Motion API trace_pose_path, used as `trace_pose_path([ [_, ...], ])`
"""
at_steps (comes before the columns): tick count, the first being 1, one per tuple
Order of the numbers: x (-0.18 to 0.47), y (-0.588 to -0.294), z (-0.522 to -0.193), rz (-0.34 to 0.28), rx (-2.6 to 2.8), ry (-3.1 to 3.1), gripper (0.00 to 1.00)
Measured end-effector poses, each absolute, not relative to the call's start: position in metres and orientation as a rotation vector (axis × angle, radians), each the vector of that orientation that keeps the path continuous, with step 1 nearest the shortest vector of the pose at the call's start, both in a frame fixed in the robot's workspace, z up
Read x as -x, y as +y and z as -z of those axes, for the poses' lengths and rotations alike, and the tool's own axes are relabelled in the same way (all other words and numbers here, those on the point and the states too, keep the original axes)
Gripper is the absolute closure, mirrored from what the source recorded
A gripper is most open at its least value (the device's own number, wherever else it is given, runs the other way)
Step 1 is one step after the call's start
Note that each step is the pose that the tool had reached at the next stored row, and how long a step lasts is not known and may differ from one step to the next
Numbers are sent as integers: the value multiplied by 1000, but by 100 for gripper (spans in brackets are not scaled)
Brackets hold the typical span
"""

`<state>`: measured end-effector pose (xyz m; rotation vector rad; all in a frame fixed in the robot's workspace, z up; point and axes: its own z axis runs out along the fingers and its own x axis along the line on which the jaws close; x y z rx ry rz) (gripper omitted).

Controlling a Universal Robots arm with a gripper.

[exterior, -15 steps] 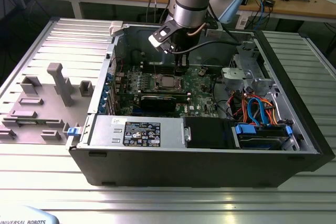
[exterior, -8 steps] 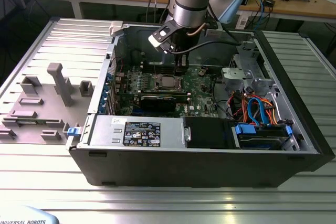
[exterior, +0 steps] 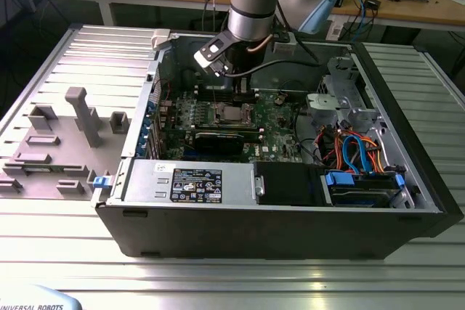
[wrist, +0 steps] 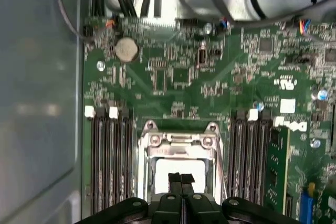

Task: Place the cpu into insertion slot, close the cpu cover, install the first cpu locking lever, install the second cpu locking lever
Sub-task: 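Close the cpu cover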

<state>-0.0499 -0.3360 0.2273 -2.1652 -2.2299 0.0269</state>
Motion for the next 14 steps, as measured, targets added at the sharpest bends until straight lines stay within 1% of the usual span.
trace_pose_path([
  [7,70,-336,-219,-27,2159,-2236,89],
  [14,75,-336,-206,-27,2158,-2237,89],
])
